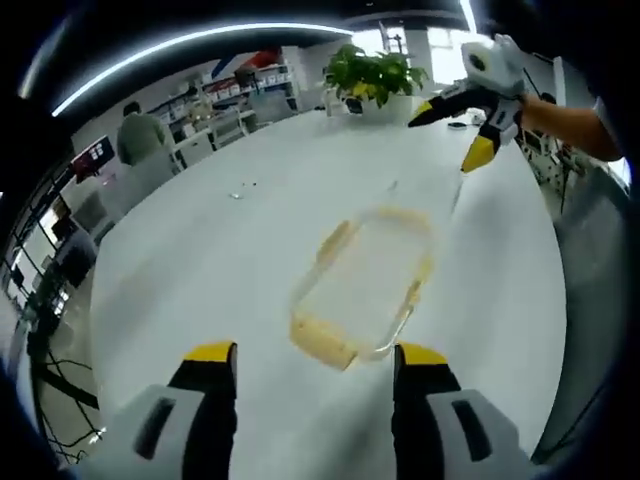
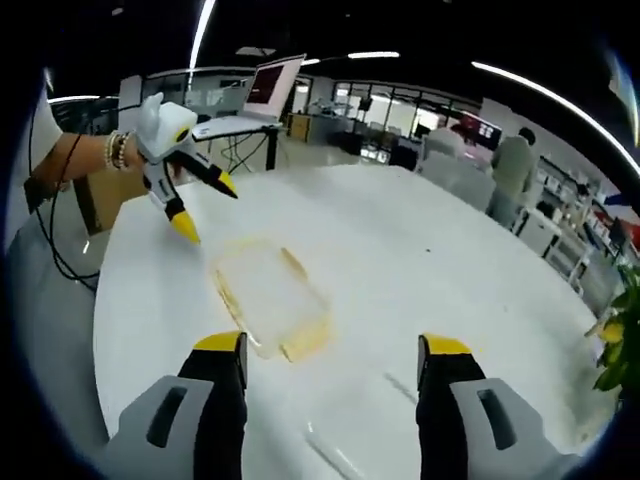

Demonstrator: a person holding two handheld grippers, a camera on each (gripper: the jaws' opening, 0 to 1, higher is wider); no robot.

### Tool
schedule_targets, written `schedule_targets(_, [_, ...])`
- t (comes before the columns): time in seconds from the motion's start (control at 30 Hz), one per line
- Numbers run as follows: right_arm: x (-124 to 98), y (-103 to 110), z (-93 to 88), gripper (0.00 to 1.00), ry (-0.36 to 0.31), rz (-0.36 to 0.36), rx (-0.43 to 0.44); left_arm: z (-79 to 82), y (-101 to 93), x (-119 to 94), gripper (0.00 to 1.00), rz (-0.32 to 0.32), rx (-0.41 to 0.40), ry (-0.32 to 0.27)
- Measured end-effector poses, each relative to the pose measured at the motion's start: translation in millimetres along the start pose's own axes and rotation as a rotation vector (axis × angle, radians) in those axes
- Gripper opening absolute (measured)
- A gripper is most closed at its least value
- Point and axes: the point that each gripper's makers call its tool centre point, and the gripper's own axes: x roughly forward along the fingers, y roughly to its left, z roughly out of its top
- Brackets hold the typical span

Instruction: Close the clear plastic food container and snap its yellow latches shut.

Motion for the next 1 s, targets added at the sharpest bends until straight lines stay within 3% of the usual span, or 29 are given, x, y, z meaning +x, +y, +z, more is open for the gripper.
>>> schedule_targets(0.17, [14,2,3.4,0.69,0.056,0.045,-0.138,-4.0,3.9,10,0.58,-0.025,0.091,0.068])
schedule_targets(0.27, [21,7,9.6,0.65,0.06,0.099,-0.207,-5.7,6.1,14,0.57,-0.045,0.141,0.104])
schedule_targets(0.4, [34,11,-0.4,0.65,0.143,0.177,-0.31,-8.1,6.2,19,0.55,-0.089,0.287,0.161])
schedule_targets(0.53, [45,19,-13.7,0.6,0.223,0.285,-0.343,-8.5,7.1,27,0.54,-0.121,0.348,0.195])
schedule_targets(0.67, [57,18,-23.4,0.61,0.28,0.312,-0.389,-14.4,7.3,32,0.54,-0.15,0.409,0.253])
schedule_targets(0.73, [61,21,-27.4,0.64,0.301,0.342,-0.391,-14.1,6.7,35,0.54,-0.162,0.435,0.253])
schedule_targets(1.0, [81,27,-37.6,0.58,0.367,0.43,-0.427,-13.4,2.9,42,0.51,-0.213,0.447,0.268])
